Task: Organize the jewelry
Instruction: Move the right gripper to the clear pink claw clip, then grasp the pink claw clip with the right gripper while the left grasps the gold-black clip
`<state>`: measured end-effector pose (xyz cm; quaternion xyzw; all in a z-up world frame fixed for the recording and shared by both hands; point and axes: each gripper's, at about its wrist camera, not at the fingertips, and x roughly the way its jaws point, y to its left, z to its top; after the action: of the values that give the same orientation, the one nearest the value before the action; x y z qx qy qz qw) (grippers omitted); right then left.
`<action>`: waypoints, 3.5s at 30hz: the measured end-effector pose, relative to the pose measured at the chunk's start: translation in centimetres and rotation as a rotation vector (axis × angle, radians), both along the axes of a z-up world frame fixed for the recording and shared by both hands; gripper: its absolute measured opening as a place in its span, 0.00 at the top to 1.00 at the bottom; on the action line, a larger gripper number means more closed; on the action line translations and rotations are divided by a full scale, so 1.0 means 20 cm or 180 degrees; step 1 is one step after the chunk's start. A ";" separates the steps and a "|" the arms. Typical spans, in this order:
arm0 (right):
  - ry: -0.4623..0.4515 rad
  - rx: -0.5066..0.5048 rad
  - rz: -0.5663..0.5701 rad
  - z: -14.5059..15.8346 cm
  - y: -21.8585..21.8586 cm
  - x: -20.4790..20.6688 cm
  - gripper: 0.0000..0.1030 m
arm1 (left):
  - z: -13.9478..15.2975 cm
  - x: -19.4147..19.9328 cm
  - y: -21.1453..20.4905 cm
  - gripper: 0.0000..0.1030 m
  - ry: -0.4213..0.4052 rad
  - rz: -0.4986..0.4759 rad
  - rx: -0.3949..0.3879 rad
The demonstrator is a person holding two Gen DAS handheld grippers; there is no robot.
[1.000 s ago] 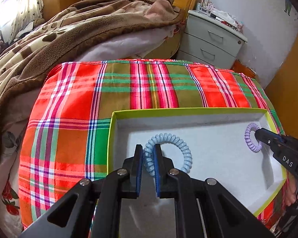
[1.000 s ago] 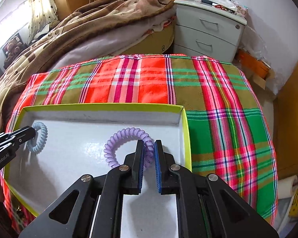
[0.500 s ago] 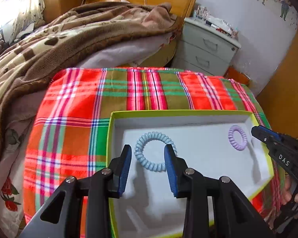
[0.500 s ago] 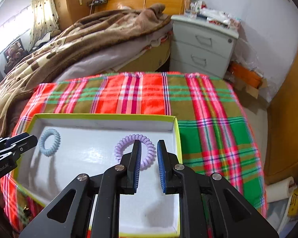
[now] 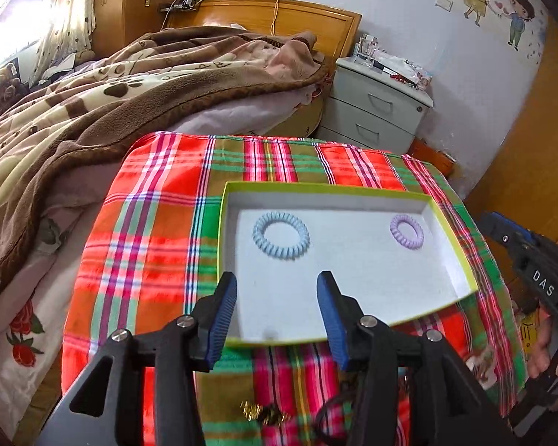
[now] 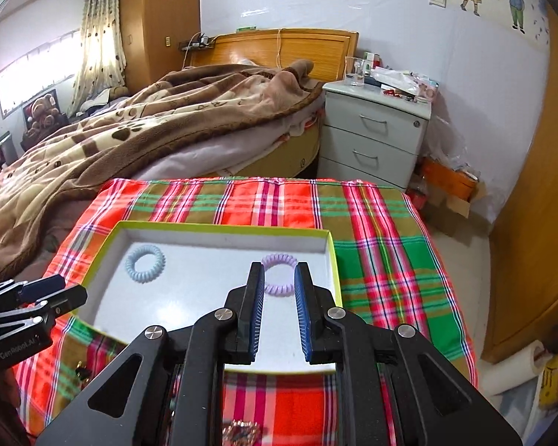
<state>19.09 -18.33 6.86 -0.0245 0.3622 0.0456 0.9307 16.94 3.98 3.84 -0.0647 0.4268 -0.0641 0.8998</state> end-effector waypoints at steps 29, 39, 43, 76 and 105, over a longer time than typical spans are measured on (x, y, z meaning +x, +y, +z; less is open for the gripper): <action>0.0490 0.0248 0.0761 -0.29 -0.32 -0.39 0.52 | -0.13 -0.45 0.07 0.47 0.0075 -0.0088 -0.0114; 0.0773 0.0224 0.0844 -0.32 -0.31 -0.45 0.52 | -0.16 -0.48 0.08 0.47 0.0159 -0.0033 -0.0079; 0.0875 0.0122 0.0866 -0.31 -0.31 -0.51 0.52 | -0.16 -0.48 0.08 0.47 0.0163 -0.0037 -0.0069; 0.0781 0.0618 0.0397 -0.32 -0.36 -0.57 0.90 | -0.25 -0.44 0.08 0.47 0.0301 -0.0108 0.0090; 0.0606 0.0698 0.0180 -0.32 -0.29 -0.56 0.90 | -0.28 -0.36 -0.08 0.74 0.0187 -0.0334 0.0537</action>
<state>7.88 -24.04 0.50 0.0715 0.4408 0.1132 0.8875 9.83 2.37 -1.84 0.0318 0.4597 -0.0731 0.8845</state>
